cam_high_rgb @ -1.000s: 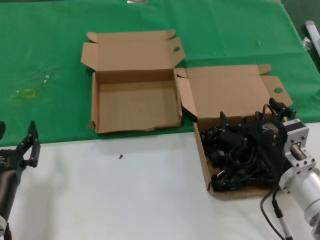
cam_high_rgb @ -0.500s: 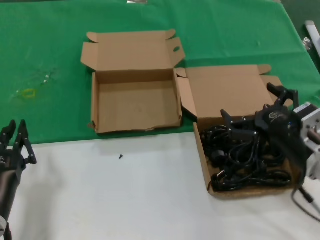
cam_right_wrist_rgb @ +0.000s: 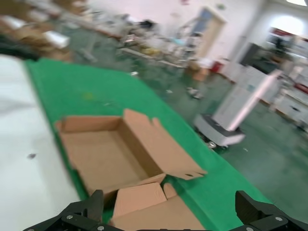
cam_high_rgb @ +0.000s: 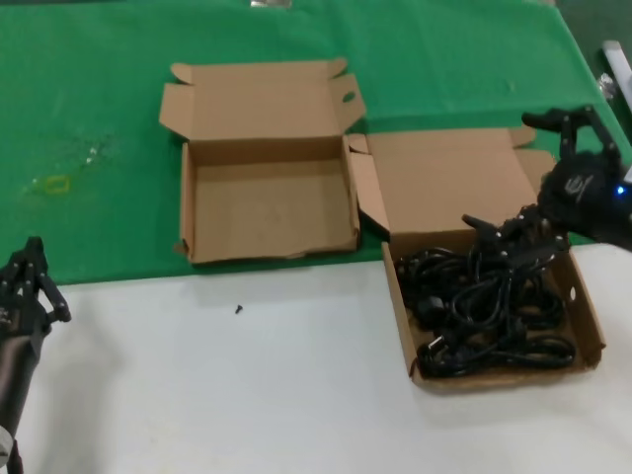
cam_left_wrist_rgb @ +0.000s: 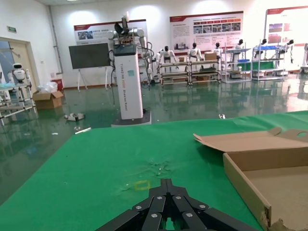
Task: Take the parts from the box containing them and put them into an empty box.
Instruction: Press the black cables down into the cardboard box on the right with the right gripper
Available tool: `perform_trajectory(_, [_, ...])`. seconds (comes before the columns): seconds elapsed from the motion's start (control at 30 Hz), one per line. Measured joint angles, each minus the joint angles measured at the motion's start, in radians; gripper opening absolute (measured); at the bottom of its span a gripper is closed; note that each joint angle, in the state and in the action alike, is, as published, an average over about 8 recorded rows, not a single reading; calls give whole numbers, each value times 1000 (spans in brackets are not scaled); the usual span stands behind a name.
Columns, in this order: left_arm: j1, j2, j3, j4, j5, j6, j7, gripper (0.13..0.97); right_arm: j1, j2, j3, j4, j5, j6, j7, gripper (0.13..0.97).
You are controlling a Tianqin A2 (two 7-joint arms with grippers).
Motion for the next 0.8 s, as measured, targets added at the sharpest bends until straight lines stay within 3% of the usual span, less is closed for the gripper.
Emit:
perform_trajectory(0.47, [0, 0, 0, 0, 0, 0, 0, 142, 236, 80, -70, -164, -91, -530, -296, 966])
perform_trajectory(0.8, [0, 0, 0, 0, 0, 0, 0, 142, 344, 19, -144, -334, -226, -681, -585, 966])
